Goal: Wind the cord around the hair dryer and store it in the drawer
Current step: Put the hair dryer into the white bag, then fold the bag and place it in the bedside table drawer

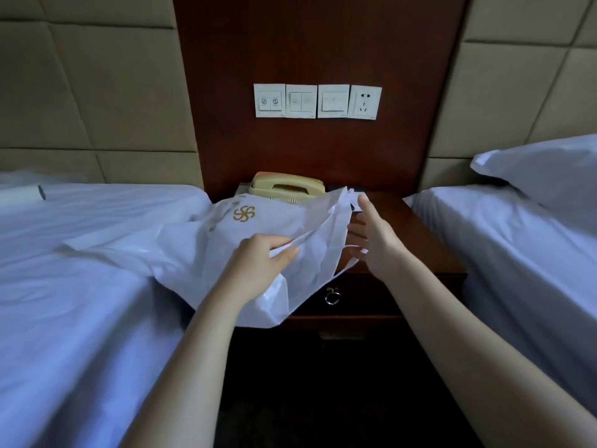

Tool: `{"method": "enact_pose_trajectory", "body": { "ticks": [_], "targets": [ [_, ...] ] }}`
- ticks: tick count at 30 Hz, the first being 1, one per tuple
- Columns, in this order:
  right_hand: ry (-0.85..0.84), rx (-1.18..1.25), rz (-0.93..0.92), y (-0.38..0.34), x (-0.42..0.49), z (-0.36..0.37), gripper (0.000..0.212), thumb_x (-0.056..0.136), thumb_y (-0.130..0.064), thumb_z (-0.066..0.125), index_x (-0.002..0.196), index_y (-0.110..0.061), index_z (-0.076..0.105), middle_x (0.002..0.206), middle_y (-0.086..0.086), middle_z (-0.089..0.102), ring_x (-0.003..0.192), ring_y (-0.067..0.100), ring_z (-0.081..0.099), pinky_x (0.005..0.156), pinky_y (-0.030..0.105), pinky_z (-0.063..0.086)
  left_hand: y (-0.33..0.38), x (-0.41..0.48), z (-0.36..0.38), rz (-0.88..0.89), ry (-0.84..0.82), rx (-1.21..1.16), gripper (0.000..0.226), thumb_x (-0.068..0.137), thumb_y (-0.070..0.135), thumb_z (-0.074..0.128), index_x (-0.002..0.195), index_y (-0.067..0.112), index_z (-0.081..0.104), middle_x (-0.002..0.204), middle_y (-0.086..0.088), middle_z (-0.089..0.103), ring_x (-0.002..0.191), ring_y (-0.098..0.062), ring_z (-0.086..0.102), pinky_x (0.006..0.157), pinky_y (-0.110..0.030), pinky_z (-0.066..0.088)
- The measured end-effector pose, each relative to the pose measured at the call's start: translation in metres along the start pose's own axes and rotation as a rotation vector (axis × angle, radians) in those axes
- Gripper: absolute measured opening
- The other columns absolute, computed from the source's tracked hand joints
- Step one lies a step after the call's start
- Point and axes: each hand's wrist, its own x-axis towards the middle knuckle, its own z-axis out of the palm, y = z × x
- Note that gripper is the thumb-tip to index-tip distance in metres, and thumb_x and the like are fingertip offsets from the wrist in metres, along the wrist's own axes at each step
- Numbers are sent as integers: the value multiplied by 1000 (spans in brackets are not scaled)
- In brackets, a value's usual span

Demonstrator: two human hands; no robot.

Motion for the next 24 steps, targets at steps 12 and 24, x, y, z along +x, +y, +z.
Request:
{"method": "enact_pose_trajectory", "body": {
  "ticks": [12,24],
  "targets": [
    [195,-148,35,53,7,-8,83,80,-41,67,145,-10,24,143,8,33,127,28,40,97,43,41,15,-2,61,35,-311,259,35,99,29,37,96,11,68,99,-9,61,102,-30,54,91,-36,39],
    [-20,-43,206,41,14,1,72,74,-45,70,128,-3,46,121,14,60,103,32,62,71,37,55,20,16,56,-173,-458,-285,35,95,30,50,107,4,70,112,-6,60,102,-16,57,93,-28,39]
  ]
}}
